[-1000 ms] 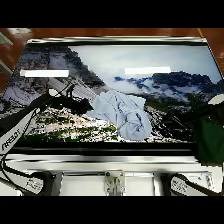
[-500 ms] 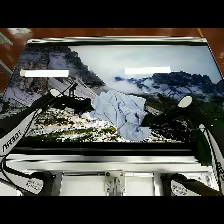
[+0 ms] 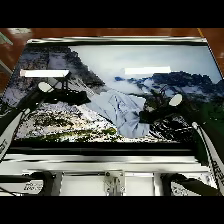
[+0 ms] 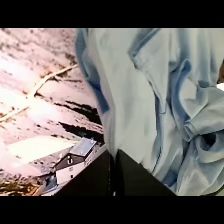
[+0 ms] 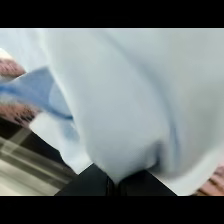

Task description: Fold the shirts.

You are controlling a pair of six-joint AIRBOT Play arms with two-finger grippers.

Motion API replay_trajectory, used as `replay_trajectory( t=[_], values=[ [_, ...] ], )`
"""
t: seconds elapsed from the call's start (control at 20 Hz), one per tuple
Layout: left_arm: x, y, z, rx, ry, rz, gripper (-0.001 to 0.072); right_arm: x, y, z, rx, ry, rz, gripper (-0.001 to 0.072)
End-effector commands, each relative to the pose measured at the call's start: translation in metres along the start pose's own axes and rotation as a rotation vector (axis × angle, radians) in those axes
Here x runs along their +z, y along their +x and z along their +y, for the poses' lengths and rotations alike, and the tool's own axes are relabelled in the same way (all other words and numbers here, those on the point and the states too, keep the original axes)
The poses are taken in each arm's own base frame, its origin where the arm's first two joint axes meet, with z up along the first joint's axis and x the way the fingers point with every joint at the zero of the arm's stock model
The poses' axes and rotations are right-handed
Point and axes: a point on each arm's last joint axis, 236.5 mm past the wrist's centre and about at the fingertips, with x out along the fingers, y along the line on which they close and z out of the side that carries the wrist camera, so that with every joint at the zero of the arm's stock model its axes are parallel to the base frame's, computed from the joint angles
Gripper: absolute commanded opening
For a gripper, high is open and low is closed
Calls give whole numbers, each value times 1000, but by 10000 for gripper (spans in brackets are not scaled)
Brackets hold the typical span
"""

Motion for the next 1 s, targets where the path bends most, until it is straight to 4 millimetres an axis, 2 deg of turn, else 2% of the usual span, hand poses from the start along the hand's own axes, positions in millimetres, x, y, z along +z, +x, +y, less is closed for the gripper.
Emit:
replay_trajectory(
  t=[0.0,0.05,0.15,0.2,0.25,0.3,0.35,0.4,0.45,0.5,0.55,0.6,0.7,0.75,0.85,0.95],
  values=[
    [50,-83,-53,37,242,-205,30,53,-86,30,-26,-171,-257,71],
    [69,-126,-89,26,348,-314,30,74,-132,48,-40,-239,-398,72],
    [93,-226,-170,-17,512,-563,30,96,-249,94,-82,-360,-722,72],
    [97,-285,-211,-39,582,-709,31,95,-305,115,-108,-413,-869,72],
    [92,-337,-244,-54,644,-836,31,86,-357,137,-144,-474,-1007,72],
    [81,-388,-273,-56,706,-960,31,73,-398,153,-180,-518,-1112,72],
    [65,-427,-295,-60,757,-1047,31,56,-428,167,-199,-550,-1185,72],
    [48,-459,-310,-55,793,-1114,31,39,-451,177,-210,-568,-1243,72],
    [33,-482,-316,-44,795,-1161,31,24,-464,183,-210,-568,-1273,72],
    [23,-498,-316,-27,779,-1194,31,12,-467,187,-195,-558,-1277,72],
    [15,-508,-309,25,767,-1210,31,1,-462,185,-186,-537,-1246,72],
    [10,-513,-295,99,753,-1204,31,-7,-449,178,-188,-506,-1181,71],
    [10,-510,-259,255,695,-1142,32,-23,-409,146,-237,-408,-971,72],
    [10,-504,-240,334,680,-1089,32,-33,-387,125,-268,-339,-850,72],
    [12,-479,-198,462,637,-945,32,-53,-341,85,-313,-188,-594,72],
    [13,-438,-163,511,589,-784,32,-60,-294,62,-299,-94,-412,72]
  ],
)
